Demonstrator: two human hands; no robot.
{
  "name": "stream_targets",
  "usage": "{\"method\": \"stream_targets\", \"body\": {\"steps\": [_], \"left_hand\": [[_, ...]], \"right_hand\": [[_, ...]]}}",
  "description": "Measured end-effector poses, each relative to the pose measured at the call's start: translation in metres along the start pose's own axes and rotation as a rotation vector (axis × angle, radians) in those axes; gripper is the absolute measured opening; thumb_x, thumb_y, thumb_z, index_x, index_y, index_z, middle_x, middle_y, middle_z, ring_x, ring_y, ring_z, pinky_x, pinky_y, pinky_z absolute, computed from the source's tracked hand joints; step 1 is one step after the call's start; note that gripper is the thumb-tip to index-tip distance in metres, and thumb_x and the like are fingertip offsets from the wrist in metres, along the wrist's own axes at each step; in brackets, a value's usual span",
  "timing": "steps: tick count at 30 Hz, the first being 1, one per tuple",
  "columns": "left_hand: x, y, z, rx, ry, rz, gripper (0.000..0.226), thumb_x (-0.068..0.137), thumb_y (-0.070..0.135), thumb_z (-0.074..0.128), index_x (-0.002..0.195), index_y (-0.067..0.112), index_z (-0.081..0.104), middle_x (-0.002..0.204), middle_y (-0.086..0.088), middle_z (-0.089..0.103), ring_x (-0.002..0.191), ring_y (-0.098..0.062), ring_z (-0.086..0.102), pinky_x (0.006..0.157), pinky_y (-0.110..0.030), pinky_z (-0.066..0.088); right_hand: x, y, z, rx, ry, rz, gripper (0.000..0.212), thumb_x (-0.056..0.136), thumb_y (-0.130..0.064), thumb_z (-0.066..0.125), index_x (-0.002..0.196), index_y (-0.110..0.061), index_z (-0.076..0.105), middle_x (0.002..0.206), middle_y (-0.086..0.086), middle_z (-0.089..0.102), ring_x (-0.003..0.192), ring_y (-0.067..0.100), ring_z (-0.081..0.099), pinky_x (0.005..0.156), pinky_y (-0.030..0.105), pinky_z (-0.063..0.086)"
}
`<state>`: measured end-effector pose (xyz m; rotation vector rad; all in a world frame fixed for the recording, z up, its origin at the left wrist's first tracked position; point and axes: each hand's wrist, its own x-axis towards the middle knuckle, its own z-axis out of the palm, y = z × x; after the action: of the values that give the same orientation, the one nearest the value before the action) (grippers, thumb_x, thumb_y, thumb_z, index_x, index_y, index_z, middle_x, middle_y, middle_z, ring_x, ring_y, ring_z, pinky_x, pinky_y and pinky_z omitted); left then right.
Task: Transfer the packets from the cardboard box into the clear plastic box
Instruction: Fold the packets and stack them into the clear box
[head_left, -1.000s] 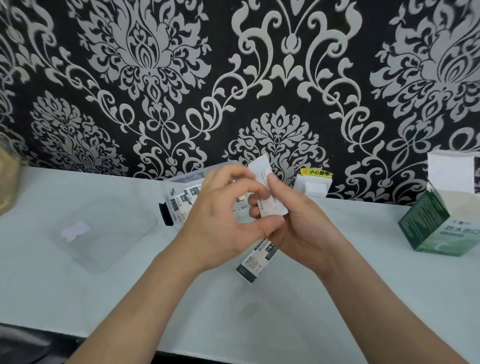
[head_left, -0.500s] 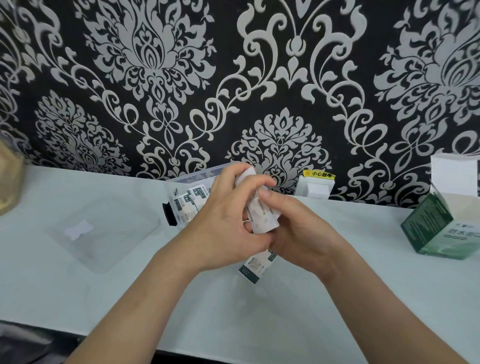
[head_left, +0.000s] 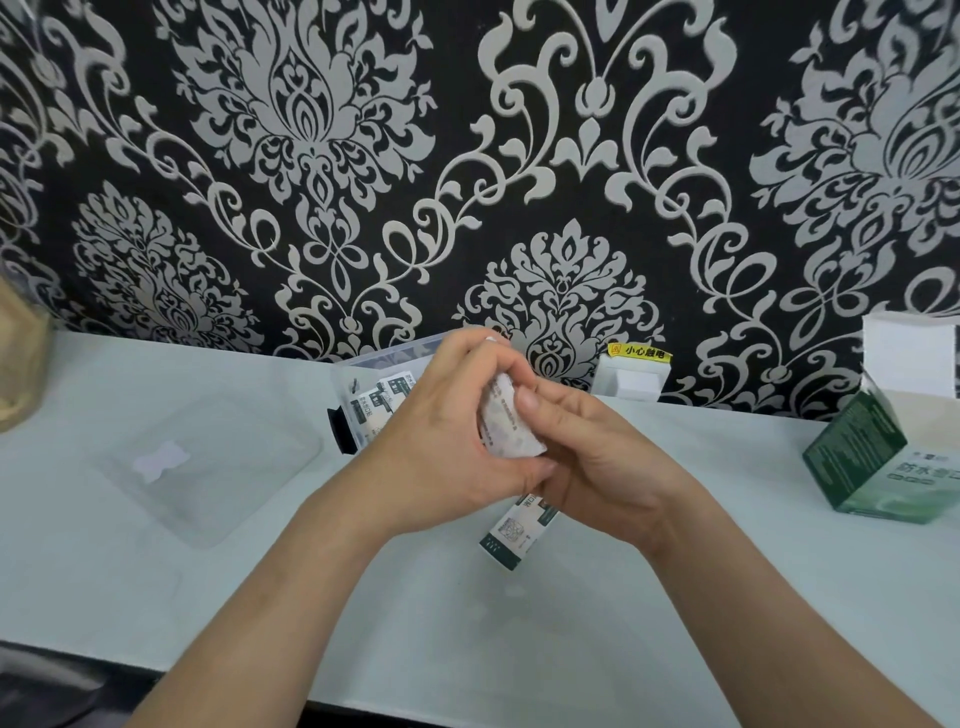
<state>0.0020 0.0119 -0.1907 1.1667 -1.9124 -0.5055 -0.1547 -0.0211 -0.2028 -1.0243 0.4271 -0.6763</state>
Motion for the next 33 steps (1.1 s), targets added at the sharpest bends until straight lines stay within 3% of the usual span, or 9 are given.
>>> {"method": "stream_targets", "body": {"steps": [6,9,12,15,19,23,27,31,33], "left_hand": [[0.001,0.005,-0.002,0.041,-0.102,-0.013,0.058,0.057,0.051,0.081,0.105,0.039,0.051,0.119,0.021,0.031,0.119,-0.01,0.039,0.081,-0.028,0.05],[0.004,0.005,-0.02,-0.096,-0.152,-0.05,0.039,0.077,0.026,0.079,0.11,0.037,0.062,0.116,0.016,0.048,0.11,-0.01,0.052,0.088,-0.021,0.045],[0.006,-0.001,-0.035,-0.254,-0.028,-0.097,0.037,0.09,-0.001,0.061,0.098,0.033,0.072,0.092,0.01,0.069,0.088,-0.009,0.064,0.082,-0.028,0.051],[0.01,-0.008,-0.037,-0.281,0.138,-0.133,0.043,0.085,-0.012,0.06,0.082,0.028,0.076,0.079,0.005,0.072,0.073,-0.011,0.065,0.073,-0.028,0.055],[0.014,-0.006,-0.034,-0.265,0.284,-0.118,0.044,0.084,-0.015,0.059,0.076,0.027,0.072,0.075,0.017,0.072,0.072,-0.003,0.068,0.071,-0.013,0.051],[0.018,-0.008,-0.035,-0.273,0.371,-0.116,0.042,0.084,-0.014,0.059,0.076,0.025,0.072,0.072,0.017,0.071,0.071,-0.001,0.067,0.073,-0.015,0.053],[0.023,-0.017,-0.041,-0.298,0.451,-0.142,0.036,0.084,-0.012,0.06,0.077,0.021,0.073,0.078,0.008,0.074,0.075,-0.007,0.07,0.077,-0.021,0.055],[0.028,-0.025,-0.047,-0.23,0.513,-0.168,0.037,0.084,-0.007,0.062,0.076,0.027,0.073,0.079,0.009,0.073,0.077,-0.014,0.069,0.077,-0.025,0.057],[0.031,-0.03,-0.051,-0.238,0.498,-0.198,0.034,0.085,-0.005,0.064,0.081,0.028,0.072,0.082,0.012,0.073,0.081,-0.006,0.069,0.078,-0.02,0.054]], "right_hand": [[-0.003,-0.012,-0.004,-0.066,0.011,0.063,0.042,0.089,-0.017,0.062,0.126,0.001,0.055,0.101,0.013,0.067,0.089,0.019,0.068,0.071,0.029,0.056],[-0.004,-0.022,-0.006,-0.186,0.03,0.103,0.056,0.077,-0.028,0.079,0.114,0.007,0.055,0.1,0.017,0.065,0.081,0.02,0.067,0.073,0.03,0.051],[-0.006,-0.032,-0.005,-0.263,0.003,0.148,0.033,0.071,-0.032,0.079,0.087,-0.012,0.059,0.093,0.016,0.071,0.073,0.022,0.068,0.068,0.028,0.047],[-0.004,-0.041,0.0,-0.311,0.028,0.165,0.021,0.072,-0.028,0.074,0.082,-0.016,0.06,0.096,0.018,0.072,0.077,0.022,0.071,0.071,0.03,0.047],[0.005,-0.051,0.004,-0.375,0.043,0.181,0.021,0.073,-0.017,0.079,0.084,-0.013,0.062,0.102,0.021,0.072,0.088,0.028,0.072,0.077,0.03,0.056],[0.018,-0.063,0.013,-0.523,0.096,0.18,0.018,0.073,-0.014,0.077,0.082,-0.012,0.062,0.099,0.02,0.073,0.087,0.027,0.07,0.085,0.037,0.05],[0.032,-0.074,0.026,-0.676,0.099,0.168,0.011,0.083,-0.01,0.071,0.082,-0.011,0.06,0.086,0.011,0.075,0.079,0.016,0.069,0.073,0.025,0.053],[0.05,-0.072,0.033,-0.807,0.141,0.132,0.014,0.084,-0.012,0.073,0.076,-0.014,0.062,0.098,0.02,0.073,0.091,0.026,0.069,0.071,0.023,0.053],[0.06,-0.074,0.034,-0.862,0.172,0.139,0.013,0.084,-0.011,0.073,0.076,-0.012,0.062,0.092,0.022,0.073,0.076,0.022,0.067,0.061,0.02,0.05]]}}
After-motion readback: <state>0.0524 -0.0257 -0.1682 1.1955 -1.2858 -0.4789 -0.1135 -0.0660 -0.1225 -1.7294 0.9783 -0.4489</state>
